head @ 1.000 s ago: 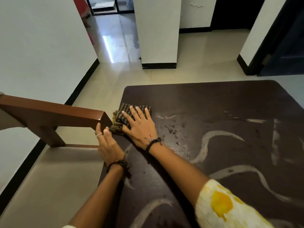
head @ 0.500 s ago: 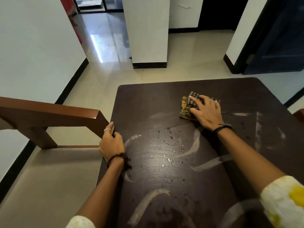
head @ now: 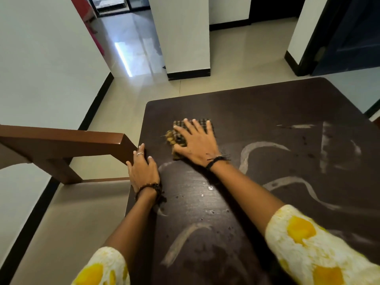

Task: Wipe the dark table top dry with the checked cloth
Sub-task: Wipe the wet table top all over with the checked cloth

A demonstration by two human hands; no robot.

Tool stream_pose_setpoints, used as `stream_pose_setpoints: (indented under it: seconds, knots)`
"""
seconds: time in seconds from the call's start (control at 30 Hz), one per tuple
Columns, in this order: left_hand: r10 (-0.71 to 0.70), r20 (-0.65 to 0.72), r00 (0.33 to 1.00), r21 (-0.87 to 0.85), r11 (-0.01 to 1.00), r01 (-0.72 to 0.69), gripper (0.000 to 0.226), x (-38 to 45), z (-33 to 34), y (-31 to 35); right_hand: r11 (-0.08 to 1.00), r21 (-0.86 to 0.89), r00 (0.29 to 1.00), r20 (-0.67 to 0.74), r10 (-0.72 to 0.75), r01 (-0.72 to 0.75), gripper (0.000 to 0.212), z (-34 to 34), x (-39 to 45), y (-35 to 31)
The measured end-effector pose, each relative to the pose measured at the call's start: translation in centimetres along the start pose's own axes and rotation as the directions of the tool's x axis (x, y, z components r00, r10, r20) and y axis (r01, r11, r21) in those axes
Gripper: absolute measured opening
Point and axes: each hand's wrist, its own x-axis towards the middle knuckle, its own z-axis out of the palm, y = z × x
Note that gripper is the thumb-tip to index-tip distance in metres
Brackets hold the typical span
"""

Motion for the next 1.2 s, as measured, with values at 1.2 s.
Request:
stream_pose_setpoints:
  seconds: [1.2]
  knots:
    - [0.625, 0.26, 0.736, 0.143, 0.729, -0.669, 0.054, -8.8, 3.9, 8.8, 0.88, -0.006, 0.88, -0.045, 0.473, -0.474, 0.06, -8.2, -7.9, 22.1]
